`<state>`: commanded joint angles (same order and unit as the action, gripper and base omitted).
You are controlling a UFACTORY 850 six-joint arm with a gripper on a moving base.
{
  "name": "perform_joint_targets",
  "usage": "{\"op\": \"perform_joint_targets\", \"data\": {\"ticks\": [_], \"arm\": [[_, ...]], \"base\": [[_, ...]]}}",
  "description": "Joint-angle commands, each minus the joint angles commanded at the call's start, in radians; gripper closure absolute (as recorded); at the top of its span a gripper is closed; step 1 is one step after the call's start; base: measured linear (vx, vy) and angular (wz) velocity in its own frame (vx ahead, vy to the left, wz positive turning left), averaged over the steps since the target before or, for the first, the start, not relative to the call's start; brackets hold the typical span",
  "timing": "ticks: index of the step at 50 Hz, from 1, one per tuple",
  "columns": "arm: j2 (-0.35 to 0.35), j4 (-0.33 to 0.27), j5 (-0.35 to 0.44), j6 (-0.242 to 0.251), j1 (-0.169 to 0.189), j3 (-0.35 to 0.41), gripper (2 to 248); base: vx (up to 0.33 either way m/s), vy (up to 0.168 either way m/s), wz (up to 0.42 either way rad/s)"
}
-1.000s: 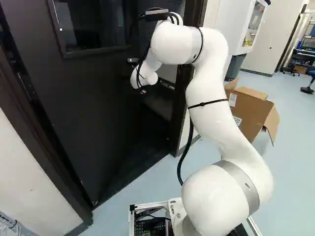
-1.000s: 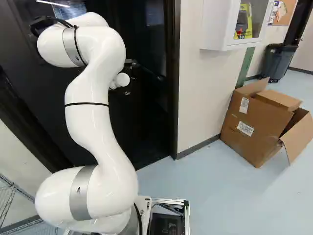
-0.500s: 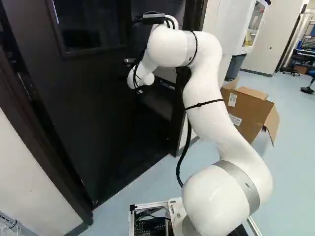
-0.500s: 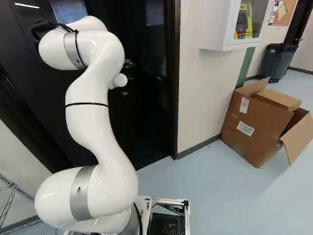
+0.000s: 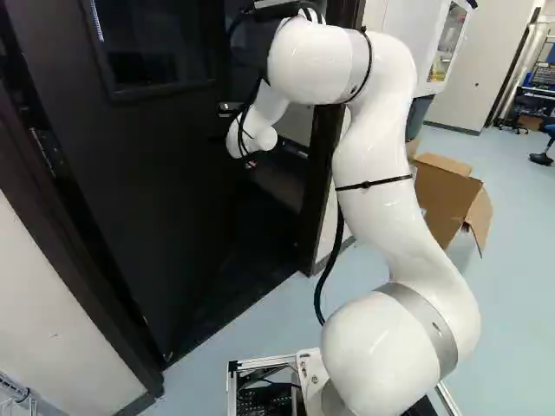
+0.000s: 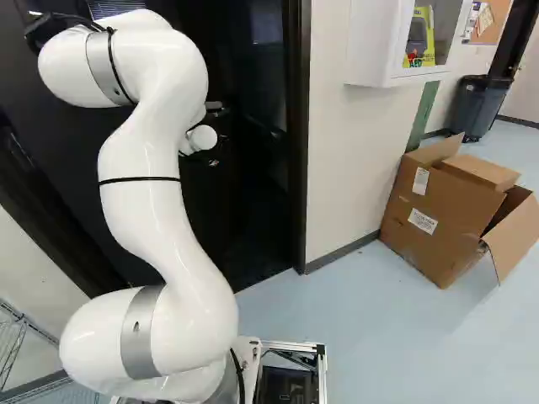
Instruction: Open the door and move inside
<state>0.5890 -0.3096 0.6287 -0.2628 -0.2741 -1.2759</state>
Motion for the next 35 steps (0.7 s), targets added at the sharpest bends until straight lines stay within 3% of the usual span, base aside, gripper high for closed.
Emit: {"op": "perform_joint_targets", "data": {"ticks": [35], "arm": [[-0.176, 0.055, 0.0, 0.0, 0.016, 0.225, 3]], "base": [[0.0, 0.0, 0.0]]}}
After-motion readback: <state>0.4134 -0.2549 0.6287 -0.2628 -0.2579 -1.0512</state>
